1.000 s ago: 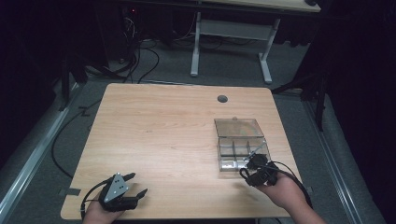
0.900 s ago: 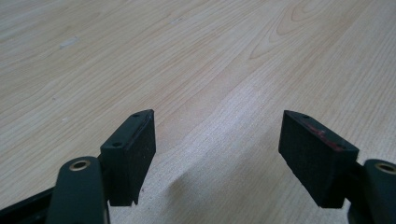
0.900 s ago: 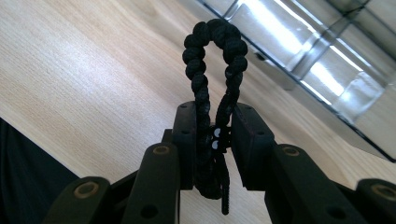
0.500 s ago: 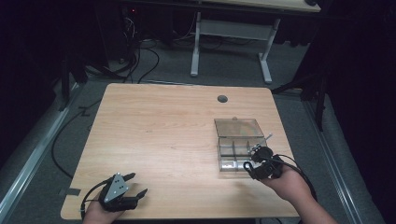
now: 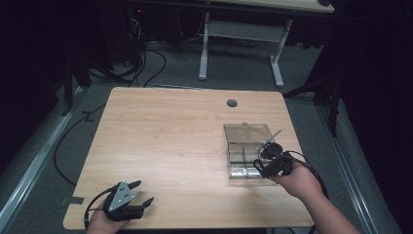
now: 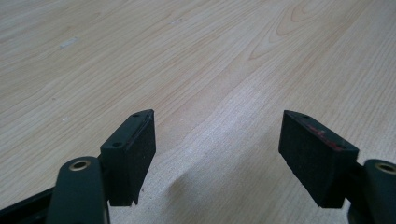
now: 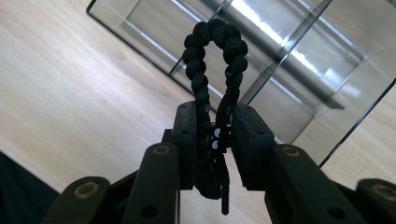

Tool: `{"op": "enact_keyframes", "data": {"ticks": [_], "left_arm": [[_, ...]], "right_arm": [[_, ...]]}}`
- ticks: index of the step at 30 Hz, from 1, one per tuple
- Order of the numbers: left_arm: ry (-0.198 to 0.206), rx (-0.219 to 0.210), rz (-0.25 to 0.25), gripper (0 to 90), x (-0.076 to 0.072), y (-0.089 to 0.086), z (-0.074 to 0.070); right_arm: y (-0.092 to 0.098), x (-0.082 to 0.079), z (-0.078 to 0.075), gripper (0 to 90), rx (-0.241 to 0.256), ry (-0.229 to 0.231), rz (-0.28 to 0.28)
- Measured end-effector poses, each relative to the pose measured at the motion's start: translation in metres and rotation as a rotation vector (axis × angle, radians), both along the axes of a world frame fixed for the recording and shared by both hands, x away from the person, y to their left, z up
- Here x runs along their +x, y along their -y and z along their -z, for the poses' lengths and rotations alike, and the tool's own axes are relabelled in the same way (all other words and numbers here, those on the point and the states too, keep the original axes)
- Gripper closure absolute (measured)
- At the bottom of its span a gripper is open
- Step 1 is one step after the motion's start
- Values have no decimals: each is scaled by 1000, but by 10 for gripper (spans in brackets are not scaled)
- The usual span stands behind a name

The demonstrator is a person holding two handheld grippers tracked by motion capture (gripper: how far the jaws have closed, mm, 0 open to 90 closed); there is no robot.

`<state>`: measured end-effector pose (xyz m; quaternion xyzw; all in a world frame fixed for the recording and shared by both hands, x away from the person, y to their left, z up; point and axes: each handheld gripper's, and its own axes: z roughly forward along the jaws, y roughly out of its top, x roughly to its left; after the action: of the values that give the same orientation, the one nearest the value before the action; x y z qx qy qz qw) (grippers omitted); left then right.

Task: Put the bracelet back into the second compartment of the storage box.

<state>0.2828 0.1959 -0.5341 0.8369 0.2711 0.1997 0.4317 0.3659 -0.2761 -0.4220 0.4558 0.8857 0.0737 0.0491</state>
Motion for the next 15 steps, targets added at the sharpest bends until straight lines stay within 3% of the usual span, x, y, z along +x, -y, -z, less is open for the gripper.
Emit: {"op": "enact_keyframes", "data": {"ticks": [15], "left_arm": [[-1, 0, 4, 280, 0, 0, 0]], "right_arm": [[-12, 43, 7, 721, -12, -1, -26]]}}
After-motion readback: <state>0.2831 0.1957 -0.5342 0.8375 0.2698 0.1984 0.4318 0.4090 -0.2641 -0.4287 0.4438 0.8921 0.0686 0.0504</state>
